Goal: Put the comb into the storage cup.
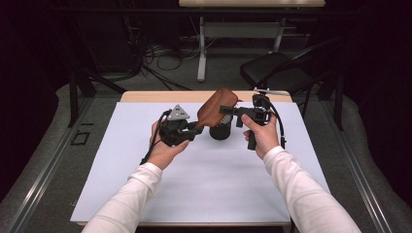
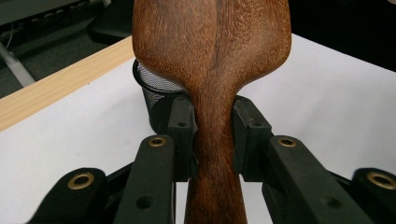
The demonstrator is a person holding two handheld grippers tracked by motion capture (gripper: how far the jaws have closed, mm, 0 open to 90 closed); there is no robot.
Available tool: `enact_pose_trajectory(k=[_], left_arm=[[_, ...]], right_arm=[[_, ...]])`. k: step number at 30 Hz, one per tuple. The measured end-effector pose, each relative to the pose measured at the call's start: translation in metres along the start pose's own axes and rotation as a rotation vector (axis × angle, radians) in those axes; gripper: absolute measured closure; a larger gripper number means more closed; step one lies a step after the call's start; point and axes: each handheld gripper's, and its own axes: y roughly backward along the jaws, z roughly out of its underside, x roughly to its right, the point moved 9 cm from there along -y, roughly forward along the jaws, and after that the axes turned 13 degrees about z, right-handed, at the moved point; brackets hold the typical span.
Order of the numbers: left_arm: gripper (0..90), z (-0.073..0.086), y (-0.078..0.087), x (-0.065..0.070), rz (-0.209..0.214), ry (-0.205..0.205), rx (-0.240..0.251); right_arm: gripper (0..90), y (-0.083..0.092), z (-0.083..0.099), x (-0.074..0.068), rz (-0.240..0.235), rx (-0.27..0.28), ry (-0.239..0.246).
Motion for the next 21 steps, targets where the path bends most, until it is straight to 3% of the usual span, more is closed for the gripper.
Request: enact_pose_trajectory(k=[6,21], left_arm=[[71.8,0.000,-0.001,0.001,0.004,-0.001,0.004],[71.8,-0.002,-0.001,0.006,0.018,-0.006,0.013]], right_arm=[[14.2,-0.003,-0.001,-0.003,-0.003,0.005,0.005],[14.3,-0.011,-0.004,-0.005,-0.019,0.005,-0.035]])
